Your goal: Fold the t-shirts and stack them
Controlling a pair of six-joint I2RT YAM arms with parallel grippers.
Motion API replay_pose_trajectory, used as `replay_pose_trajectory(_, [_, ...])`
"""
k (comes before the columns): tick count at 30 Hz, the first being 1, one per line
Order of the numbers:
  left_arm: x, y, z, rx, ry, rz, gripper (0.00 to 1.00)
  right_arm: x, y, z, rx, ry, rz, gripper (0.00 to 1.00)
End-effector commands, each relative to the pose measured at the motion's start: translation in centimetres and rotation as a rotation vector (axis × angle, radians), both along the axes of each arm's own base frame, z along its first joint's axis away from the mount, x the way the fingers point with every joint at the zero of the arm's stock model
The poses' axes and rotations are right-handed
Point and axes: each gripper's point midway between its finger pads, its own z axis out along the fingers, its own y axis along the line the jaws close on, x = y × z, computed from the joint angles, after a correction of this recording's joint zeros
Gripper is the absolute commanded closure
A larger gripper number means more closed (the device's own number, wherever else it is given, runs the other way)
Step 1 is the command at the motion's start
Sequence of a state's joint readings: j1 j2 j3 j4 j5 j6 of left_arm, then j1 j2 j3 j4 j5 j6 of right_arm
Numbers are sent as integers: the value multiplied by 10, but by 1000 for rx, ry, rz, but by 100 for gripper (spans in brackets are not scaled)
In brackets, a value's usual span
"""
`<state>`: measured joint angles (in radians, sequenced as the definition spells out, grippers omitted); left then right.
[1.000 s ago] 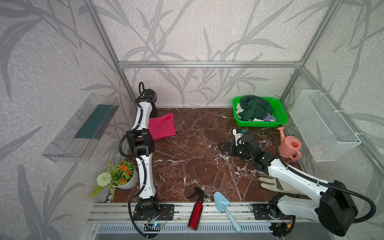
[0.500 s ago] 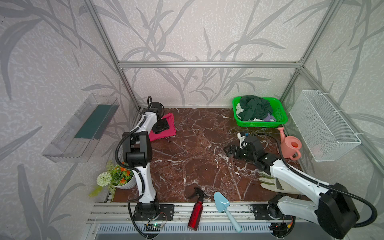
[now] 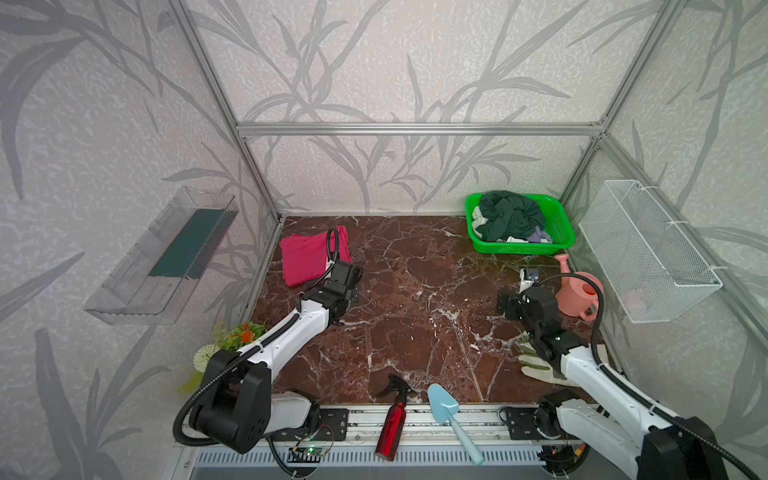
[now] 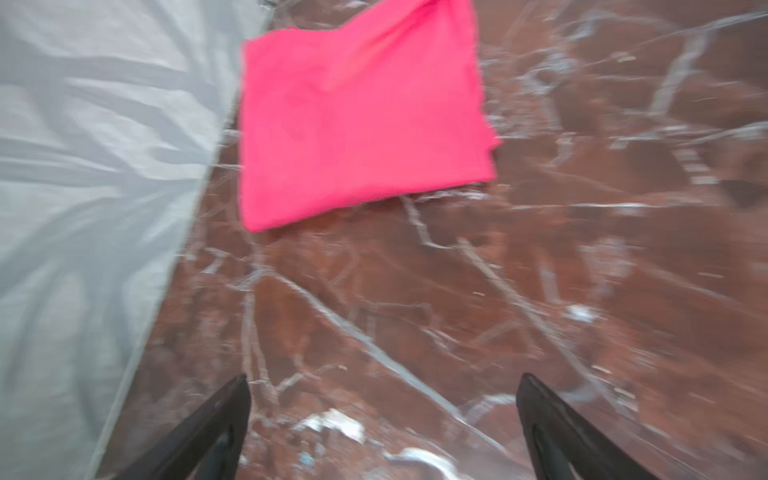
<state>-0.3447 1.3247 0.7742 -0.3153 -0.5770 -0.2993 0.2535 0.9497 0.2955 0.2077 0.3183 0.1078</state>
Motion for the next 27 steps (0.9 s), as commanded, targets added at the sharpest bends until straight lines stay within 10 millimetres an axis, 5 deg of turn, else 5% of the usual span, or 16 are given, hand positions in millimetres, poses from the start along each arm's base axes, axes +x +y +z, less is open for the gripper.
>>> replay_pose_trajectory(1, [8, 33, 23, 233, -115, 135, 1, 9, -23, 25, -165, -217, -65, 1])
replay_pose_trajectory(6, [25, 33, -5, 86, -291, 60, 1, 29, -13, 23, -134, -217, -16, 1])
replay_pose_trajectory(10, [36, 36, 0, 39, -371, 16, 1, 52, 2, 27, -89, -305, 58, 1])
replay_pose_trajectory(14, [47, 47, 2, 87, -381, 13, 1, 69, -4, -5, -71, -297, 29, 1])
replay_pose_trajectory(17, [46, 60, -7, 7, -478, 8, 1, 62, -1, -1, -59, -293, 53, 1])
replay_pose_trajectory(22, [55, 60, -26, -123, -466, -70, 1, 96, 9, -12, -12, -162, 139, 1])
replay_pose_trajectory(24, [54, 60, -30, -135, -401, -64, 1, 90, 6, -22, 25, -53, 147, 1])
replay_pose_trajectory(27, [54, 61, -29, -126, -418, -64, 1, 93, 8, -11, 15, -184, 162, 1])
